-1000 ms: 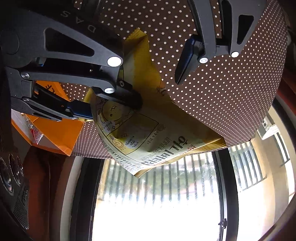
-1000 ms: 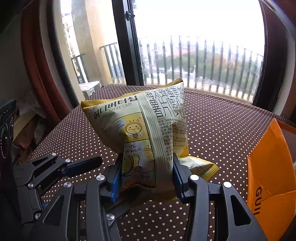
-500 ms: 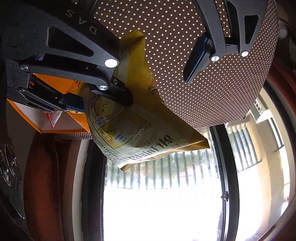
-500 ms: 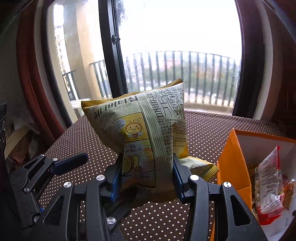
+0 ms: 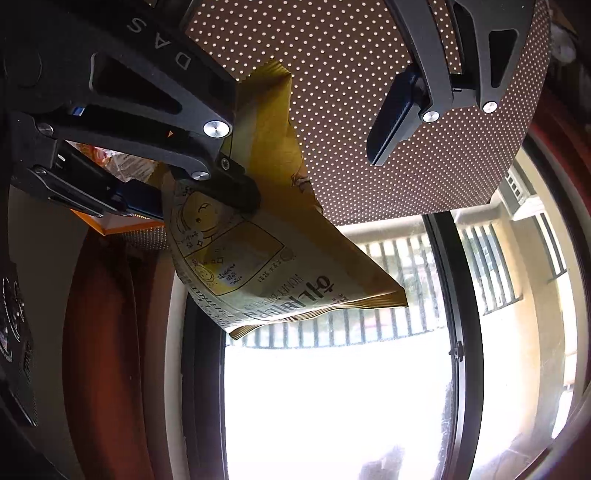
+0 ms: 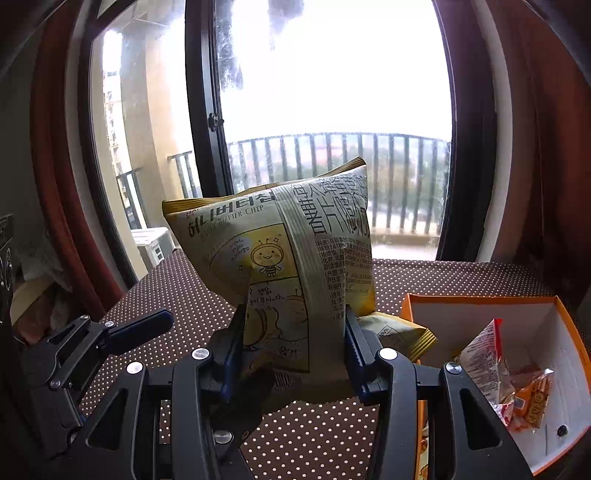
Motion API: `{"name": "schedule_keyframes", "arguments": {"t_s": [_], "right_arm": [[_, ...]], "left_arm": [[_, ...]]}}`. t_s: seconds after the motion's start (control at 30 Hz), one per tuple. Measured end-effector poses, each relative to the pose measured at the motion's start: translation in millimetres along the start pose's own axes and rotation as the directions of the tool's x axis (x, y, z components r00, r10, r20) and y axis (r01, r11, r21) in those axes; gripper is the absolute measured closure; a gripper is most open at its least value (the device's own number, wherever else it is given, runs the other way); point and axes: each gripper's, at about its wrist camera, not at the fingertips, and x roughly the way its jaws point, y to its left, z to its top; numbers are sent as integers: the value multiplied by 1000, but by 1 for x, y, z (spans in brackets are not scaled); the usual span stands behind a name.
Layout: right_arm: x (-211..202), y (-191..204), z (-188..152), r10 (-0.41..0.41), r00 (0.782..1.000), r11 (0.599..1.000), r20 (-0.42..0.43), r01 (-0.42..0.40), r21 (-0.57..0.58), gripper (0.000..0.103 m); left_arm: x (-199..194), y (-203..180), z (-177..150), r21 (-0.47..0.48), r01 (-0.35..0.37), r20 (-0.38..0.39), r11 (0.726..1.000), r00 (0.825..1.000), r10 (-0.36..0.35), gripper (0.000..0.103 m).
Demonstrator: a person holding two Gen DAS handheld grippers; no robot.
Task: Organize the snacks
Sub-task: 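Carry the chip bag with right tool over the orange box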
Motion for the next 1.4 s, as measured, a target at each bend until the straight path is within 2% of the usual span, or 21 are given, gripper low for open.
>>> {"name": "schedule_keyframes", "arguments": {"t_s": [0.33,0.77,1.07,1.4], "right_arm": [[-23,-25,4,-43,998,998,56,41,38,54],[-39,-79,-9,-104,992,988,69,96,119,54],[-51,-126,-29,-174,984,967,48,161,197,54],[-54,-172,-58,-248,969,923,-26,244,298,54]], "left_arm": [[-3,-27,12,19,17,37,1000,999,-18,19],[15,-73,21,50,56,23,997,998,-57,19],[36,-117,19,85,110,-22,990,994,-108,19],[65,-155,5,115,165,-123,979,981,-151,17]]}}
